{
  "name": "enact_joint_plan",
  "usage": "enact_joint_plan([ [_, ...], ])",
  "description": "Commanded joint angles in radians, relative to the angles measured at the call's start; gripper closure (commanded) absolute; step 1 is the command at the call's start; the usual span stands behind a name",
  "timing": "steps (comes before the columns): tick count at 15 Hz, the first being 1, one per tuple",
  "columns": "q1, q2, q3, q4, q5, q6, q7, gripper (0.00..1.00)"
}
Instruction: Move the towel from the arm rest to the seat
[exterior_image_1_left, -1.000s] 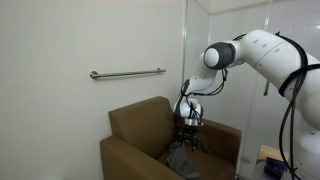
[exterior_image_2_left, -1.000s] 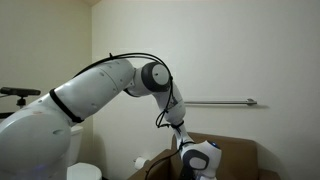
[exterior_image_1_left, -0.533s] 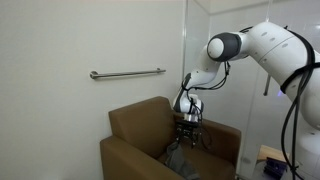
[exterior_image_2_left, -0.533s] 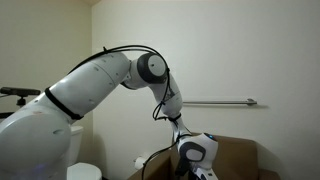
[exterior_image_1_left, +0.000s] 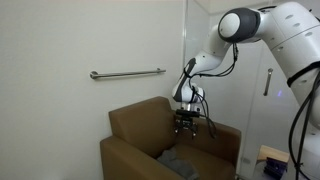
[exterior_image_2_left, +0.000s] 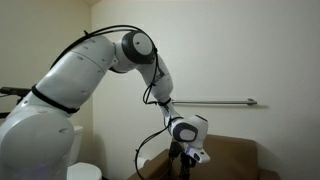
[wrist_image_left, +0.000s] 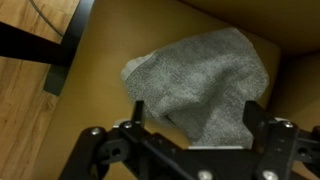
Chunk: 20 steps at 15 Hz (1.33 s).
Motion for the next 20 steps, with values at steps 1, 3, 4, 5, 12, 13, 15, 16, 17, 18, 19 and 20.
enact_joint_plan([
  [1, 0.018, -0.113, -0.025, -0.047, -0.112, -0.152, 0.021, 0.00],
  [3, 0.018, -0.142, -0.031, -0.025, -0.164, -0.277, 0.022, 0.00],
  [4, 0.017, -0.149, -0.030, -0.009, -0.187, -0.347, 0.019, 0.00],
  [5, 0.018, -0.154, -0.031, 0.002, -0.204, -0.398, 0.020, 0.00],
  [12, 0.115, -0.267, -0.031, -0.043, -0.504, -0.440, 0.033, 0.00],
  [13, 0.134, -0.293, -0.026, -0.067, -0.551, -0.422, 0.035, 0.00],
  [15, 0.162, -0.333, -0.013, -0.111, -0.638, -0.381, 0.025, 0.00],
  [16, 0.171, -0.355, -0.008, -0.135, -0.680, -0.353, 0.021, 0.00],
  [17, 0.178, -0.381, -0.001, -0.166, -0.718, -0.317, 0.010, 0.00],
  [18, 0.180, -0.408, 0.004, -0.197, -0.752, -0.276, -0.001, 0.00],
  [19, 0.177, -0.435, 0.009, -0.234, -0.781, -0.225, -0.014, 0.00],
  [20, 0.170, -0.465, 0.013, -0.269, -0.804, -0.177, -0.031, 0.00],
])
